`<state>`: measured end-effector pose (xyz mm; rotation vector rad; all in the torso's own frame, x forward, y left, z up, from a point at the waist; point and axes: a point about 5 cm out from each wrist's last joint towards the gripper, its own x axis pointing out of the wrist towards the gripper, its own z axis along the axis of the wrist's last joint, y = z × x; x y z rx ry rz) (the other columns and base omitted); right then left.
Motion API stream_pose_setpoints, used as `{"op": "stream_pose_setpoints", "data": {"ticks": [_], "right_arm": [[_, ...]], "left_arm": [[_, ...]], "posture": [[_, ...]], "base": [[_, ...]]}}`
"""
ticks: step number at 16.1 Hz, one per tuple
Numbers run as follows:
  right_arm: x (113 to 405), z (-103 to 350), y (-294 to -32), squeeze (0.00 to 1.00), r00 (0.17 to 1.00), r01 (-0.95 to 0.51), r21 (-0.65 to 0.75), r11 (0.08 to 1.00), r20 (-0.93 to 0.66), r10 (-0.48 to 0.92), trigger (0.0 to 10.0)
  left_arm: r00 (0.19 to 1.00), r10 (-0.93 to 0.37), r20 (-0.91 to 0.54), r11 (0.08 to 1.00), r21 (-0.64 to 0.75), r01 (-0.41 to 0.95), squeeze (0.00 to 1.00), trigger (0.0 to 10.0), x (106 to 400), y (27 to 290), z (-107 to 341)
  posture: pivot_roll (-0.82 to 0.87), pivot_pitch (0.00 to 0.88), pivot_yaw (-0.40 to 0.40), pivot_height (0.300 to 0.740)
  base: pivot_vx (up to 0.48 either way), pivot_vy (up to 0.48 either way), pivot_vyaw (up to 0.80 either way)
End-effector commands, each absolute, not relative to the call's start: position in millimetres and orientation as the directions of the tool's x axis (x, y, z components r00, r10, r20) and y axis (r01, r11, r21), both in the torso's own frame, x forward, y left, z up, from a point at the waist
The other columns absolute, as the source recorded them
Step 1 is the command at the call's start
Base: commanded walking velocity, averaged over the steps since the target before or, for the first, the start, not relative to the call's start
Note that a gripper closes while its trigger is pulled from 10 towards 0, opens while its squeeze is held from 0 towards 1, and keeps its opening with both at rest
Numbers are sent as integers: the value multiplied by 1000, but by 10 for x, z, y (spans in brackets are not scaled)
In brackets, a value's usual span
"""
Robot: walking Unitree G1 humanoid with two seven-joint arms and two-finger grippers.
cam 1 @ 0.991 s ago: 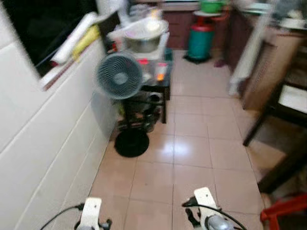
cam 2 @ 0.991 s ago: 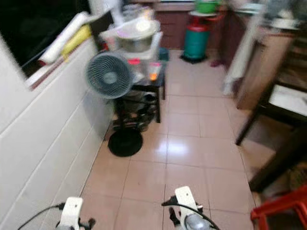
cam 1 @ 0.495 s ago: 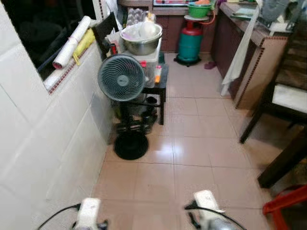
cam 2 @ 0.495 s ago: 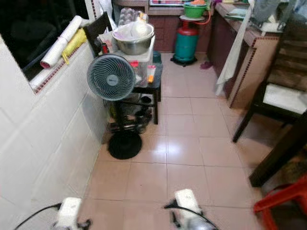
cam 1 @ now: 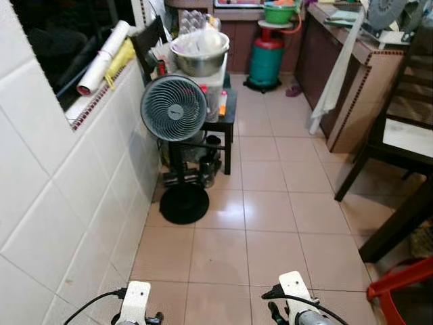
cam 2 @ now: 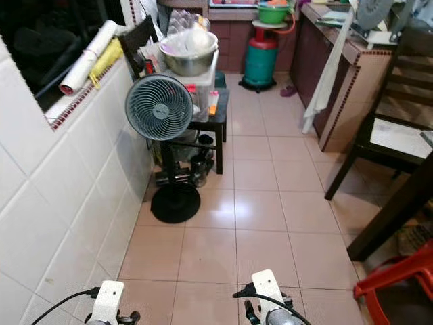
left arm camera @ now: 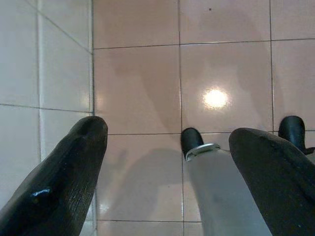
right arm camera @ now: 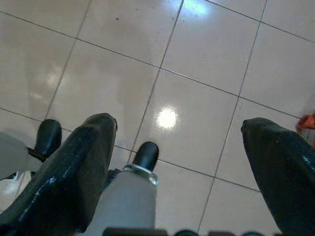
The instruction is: Setting the table
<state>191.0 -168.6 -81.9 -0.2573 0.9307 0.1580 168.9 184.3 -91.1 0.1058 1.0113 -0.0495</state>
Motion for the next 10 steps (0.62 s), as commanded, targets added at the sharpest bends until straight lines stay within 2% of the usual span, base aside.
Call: {"op": "stream_pose_setpoints", "data": {"ticks": [1, 3, 5, 10], "right_arm": [[1907, -821, -1691, 0, 586, -242, -155, 958, -810, 17, 10000], [1906, -820, -1699, 0, 585, -261, -164, 951, -811, 21, 10000], [1915, -815, -1710, 0, 583, -281, -169, 945, -812, 28, 10000], [2120, -711, -1679, 0, 607, -298, -168, 940, -793, 51, 10000]], "left_arm": [[529, 19, -848, 993, 79, 90, 0, 10000, 1697, 1849, -908], [536, 11, -844, 993, 71, 90, 0, 10000, 1734, 1744, -904], [544, 0, -839, 995, 53, 82, 0, 10000, 1790, 1623, -890], [541, 5, -841, 999, 32, 41, 0, 10000, 1776, 1593, -898]], "posture": [[-9, 0, 23, 740], [-9, 0, 23, 740], [6, 0, -16, 740], [46, 0, -63, 740]], "base": [[0, 0, 0], [0, 0, 0], [0, 0, 0], [0, 0, 0]]}}
